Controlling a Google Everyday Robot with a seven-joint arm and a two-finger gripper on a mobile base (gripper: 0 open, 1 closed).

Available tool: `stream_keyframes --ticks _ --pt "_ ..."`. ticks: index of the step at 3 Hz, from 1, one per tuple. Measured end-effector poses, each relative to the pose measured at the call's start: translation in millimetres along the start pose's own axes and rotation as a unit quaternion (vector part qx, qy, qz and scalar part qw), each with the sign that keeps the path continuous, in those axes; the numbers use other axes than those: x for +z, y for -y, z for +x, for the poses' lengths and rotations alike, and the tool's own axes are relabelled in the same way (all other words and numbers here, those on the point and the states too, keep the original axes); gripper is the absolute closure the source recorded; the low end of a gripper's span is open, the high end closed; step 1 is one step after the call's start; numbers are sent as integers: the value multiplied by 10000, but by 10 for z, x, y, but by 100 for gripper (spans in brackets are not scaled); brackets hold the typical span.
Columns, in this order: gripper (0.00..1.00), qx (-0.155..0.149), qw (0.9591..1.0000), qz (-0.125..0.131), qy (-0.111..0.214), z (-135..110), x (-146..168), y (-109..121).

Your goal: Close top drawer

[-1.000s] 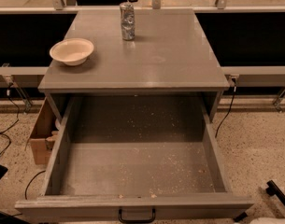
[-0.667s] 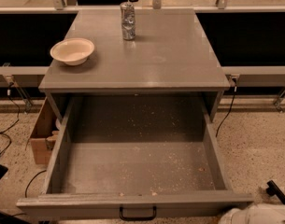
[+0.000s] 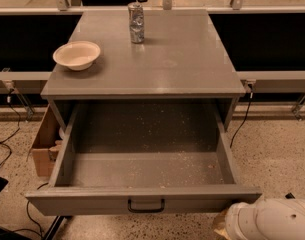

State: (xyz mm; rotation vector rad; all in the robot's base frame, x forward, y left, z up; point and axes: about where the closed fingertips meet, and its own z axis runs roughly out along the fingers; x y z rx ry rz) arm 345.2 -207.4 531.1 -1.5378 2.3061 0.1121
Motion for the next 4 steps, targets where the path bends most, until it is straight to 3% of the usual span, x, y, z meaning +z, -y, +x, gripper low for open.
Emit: stream_keyframes --ticks 1,2,4 --pt "100 -204 9997 46 152 -245 63 164" --pt "100 -213 9995 47 217 -284 123 220" --pt "100 -593 9964 256 544 -551 314 793"
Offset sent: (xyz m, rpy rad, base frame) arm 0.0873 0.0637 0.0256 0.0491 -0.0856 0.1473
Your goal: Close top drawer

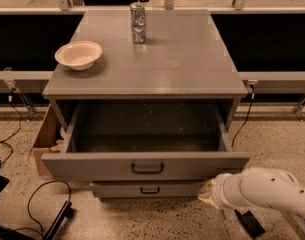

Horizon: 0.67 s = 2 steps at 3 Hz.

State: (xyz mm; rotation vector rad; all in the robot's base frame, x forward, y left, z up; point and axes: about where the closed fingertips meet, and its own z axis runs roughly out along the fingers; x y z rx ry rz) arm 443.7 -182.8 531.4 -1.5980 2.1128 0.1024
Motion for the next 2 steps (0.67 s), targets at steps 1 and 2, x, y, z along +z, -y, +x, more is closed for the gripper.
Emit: stream_keyframes --ticks 1,2 --pt "100 -230 9997 65 22 -94 53 254" --pt "100 -599 9981 161 7 -219 113 682"
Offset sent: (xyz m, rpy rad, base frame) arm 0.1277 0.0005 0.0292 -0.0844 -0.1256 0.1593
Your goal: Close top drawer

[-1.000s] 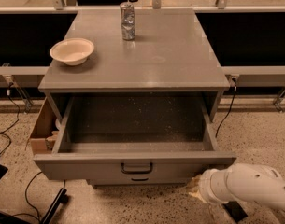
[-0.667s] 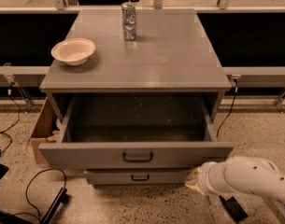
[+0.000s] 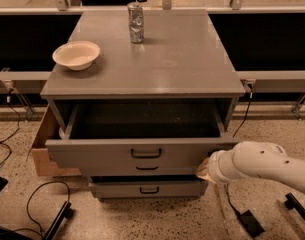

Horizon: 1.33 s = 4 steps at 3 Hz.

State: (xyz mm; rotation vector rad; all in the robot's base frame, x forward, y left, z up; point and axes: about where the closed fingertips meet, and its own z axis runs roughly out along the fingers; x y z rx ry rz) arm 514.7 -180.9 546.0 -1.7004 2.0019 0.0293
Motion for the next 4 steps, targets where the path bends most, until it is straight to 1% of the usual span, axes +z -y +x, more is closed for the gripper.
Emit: stream_keyframes --ticks 1,2,3,4 --pt "100 -7 10000 2 0 -1 -1 3" --pt "100 -228 9997 44 -93 -47 -4 322" --pt "100 -355 9992 95 -160 -76 -42 520" --pt "100 -433 9983 177 -340 -59 -47 981"
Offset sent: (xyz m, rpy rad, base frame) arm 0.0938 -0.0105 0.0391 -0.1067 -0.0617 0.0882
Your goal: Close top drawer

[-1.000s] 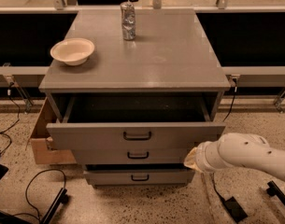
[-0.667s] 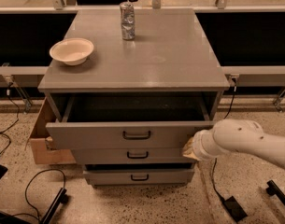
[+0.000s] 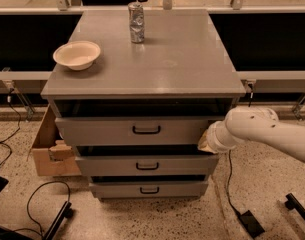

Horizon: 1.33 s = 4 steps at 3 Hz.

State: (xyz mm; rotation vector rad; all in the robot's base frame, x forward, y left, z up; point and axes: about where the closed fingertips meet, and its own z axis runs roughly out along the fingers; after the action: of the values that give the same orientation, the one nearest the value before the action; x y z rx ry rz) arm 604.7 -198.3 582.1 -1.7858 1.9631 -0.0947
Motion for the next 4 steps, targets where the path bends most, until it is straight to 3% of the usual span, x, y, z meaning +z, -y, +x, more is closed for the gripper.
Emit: stream_keyframes --ticks 1,2,3,4 --pt "100 0 10000 -1 0 -1 0 -1" --pt "100 -39 9999 -137 16 -65 -2 -176" --pt "100 -230 9979 -597 106 -238 -163 -693" --pt "100 -786 9917 -1019 -29 -401 -703 -979"
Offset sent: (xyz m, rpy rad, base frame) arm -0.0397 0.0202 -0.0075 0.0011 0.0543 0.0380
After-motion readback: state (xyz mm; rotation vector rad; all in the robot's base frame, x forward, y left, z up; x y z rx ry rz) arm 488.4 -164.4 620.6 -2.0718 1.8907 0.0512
